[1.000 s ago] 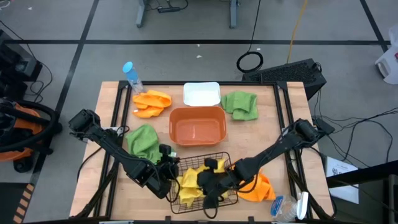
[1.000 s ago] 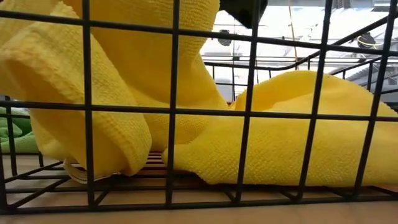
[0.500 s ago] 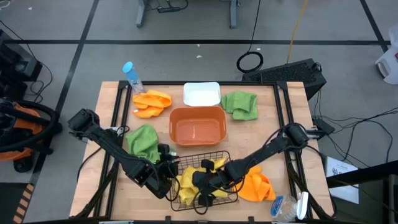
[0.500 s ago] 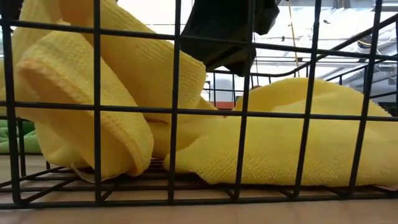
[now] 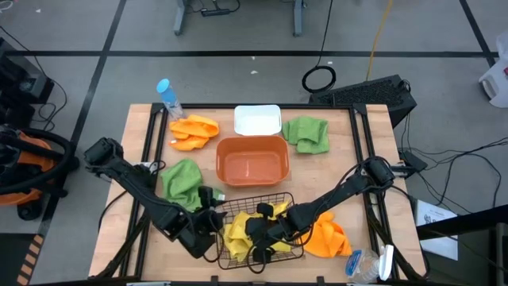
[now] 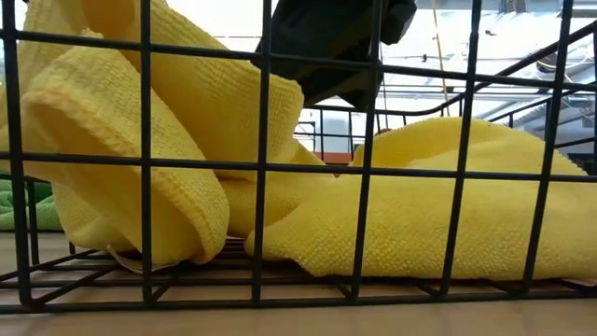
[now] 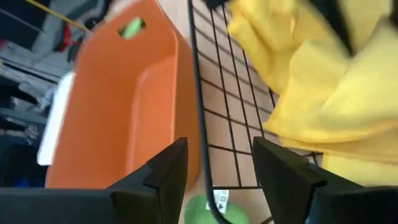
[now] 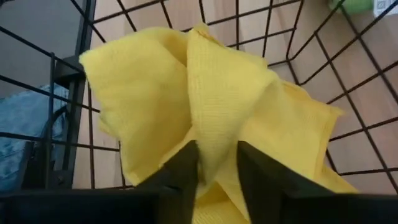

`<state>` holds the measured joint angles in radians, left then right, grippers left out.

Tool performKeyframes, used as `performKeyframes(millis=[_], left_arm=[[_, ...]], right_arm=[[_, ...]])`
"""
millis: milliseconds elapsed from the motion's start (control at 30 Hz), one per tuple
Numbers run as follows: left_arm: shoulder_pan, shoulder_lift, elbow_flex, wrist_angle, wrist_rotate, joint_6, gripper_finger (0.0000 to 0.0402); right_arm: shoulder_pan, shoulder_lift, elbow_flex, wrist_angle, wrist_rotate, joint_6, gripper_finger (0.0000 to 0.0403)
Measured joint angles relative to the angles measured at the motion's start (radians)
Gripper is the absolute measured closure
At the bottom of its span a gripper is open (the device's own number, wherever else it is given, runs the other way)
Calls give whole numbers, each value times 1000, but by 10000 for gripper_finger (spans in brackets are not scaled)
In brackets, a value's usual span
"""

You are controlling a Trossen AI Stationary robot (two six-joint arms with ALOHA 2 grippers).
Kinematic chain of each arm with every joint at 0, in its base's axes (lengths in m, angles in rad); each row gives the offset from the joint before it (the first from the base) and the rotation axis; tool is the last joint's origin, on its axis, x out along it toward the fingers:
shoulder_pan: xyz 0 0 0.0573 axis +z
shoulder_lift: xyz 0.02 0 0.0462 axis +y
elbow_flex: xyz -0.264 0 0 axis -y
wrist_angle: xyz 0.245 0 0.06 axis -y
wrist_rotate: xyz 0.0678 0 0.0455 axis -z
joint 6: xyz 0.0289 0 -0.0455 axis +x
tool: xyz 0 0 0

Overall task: Sort microfiber towel by color & place in baskets
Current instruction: Put the yellow microfiber cloth into the black wire basket, then put the left green microfiber cloth into the orange bin

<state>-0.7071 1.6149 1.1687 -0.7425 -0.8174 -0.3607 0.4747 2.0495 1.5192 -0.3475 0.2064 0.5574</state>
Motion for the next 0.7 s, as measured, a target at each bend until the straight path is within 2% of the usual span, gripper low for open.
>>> performKeyframes(millis=[167, 267, 367, 567, 700], left_arm=[[-67, -58, 1, -21, -76, -37, 214], [-116, -105, 2, -93, -110, -130, 214], [-152, -135, 2, -247, -128, -317, 214], [-196, -150, -12, -688, -131, -812, 214], [-218, -169, -62, -753, -128, -956, 214]], right_arm=[[-3, 0, 0, -15, 1, 7, 227], [-2, -15, 0, -57, 1, 12, 202], [5, -58, 0, -110, 5, 37, 189], [40, -146, 0, -170, 84, 40, 184], [64, -173, 0, -209, 135, 36, 184]])
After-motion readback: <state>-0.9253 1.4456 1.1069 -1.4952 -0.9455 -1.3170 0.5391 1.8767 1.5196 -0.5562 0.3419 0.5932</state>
